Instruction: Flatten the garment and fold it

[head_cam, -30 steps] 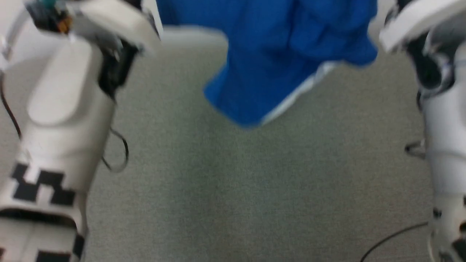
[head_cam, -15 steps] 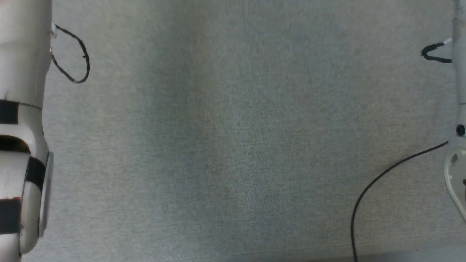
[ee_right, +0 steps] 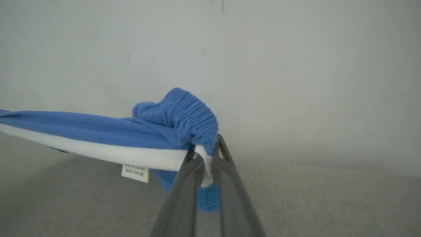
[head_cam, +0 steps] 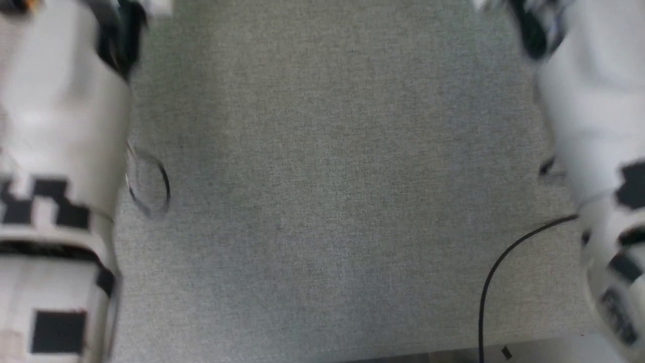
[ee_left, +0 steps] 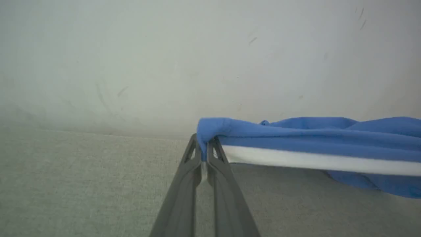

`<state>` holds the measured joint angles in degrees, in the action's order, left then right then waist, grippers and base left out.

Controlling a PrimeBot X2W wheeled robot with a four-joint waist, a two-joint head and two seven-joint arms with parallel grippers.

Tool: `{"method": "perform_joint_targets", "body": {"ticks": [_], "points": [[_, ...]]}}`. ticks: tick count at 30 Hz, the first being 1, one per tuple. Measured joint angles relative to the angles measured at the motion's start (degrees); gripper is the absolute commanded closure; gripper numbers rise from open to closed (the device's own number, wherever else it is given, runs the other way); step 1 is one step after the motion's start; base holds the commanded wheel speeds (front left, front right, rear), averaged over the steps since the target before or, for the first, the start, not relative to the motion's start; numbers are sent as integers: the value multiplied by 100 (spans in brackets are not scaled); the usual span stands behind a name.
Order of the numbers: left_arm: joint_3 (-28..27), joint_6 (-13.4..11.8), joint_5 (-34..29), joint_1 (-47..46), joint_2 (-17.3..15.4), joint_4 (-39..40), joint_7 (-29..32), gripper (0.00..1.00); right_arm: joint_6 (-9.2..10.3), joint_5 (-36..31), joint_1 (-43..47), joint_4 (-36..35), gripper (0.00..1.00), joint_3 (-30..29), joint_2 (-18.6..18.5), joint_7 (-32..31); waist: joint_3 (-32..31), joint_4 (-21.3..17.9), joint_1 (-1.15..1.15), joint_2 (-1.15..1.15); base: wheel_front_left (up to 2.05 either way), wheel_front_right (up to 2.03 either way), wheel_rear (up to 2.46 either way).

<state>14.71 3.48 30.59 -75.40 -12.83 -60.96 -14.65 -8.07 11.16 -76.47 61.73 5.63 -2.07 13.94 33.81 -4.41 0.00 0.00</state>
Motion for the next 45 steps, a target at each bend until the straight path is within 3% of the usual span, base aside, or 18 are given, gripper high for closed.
{"method": "perform_joint_targets", "body": {"ticks": [5, 15, 20, 28, 39, 45], "points": [[-254, 9, -21, 1354, 175, 415, -1, 100, 3, 270, 1248, -97, 100, 421, -9, 49, -358, 2, 0, 0, 0, 0, 0], [-668, -67, -464, 4374, 312, 2204, -1, 100, 4, 608, 4174, -1979, 100, 809, -191, 78, -1630, 96, -2, 0, 0, 0, 0], [-708, -288, -565, 5777, 364, 3226, 0, 100, 3, 593, 5638, -2921, 100, 779, -299, 62, -2285, 147, -3, 0, 0, 0, 0], [-679, -720, -536, 7830, 370, 4842, 471, 100, -5, 381, 7581, -4379, 100, 279, -153, -683, -3140, 204, -2, 0, 0, 0, 0], [-646, -1194, -327, 9382, 336, 6329, 1547, 100, -33, 249, 9246, -5812, 100, -180, 38, -1626, -3583, 455, -1, 0, 0, 0, 0], [-605, -1215, -170, 9091, 202, 6507, 2051, 100, -30, 491, 9197, -6061, 100, -242, 30, -2100, -3440, 467, 0, 0, 0, 0, 0]]}}
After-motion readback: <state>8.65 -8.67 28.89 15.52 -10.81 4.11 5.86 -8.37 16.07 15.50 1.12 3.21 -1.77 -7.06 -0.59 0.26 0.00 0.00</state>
